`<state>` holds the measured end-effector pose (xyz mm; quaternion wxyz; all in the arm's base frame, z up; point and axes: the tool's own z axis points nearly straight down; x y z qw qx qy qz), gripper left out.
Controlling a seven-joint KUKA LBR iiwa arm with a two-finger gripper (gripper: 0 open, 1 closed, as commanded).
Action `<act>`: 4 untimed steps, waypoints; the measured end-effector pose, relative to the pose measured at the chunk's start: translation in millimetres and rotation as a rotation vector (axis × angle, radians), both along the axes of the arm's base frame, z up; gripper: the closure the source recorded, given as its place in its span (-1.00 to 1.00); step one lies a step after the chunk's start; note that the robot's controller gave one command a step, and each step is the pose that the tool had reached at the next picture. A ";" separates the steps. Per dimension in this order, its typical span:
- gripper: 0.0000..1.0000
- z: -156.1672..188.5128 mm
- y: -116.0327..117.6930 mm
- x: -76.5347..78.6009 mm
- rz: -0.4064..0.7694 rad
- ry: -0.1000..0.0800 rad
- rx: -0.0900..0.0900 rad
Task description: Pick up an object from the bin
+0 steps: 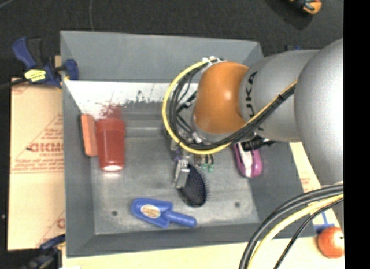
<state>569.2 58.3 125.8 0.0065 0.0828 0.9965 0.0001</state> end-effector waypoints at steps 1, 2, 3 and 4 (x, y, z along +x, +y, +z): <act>-1.00 -55.8 -73.6 0.1 0.077 0.004 -0.001; 1.00 -46.0 -73.9 -21.7 -0.016 -0.010 0.005; 1.00 -45.8 -74.1 -21.1 -0.016 -0.012 0.005; 1.00 -44.4 -85.9 -25.7 -0.033 -0.015 0.006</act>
Offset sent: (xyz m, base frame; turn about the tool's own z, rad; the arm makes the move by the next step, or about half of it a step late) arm -0.0231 -0.0736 -0.0487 0.0176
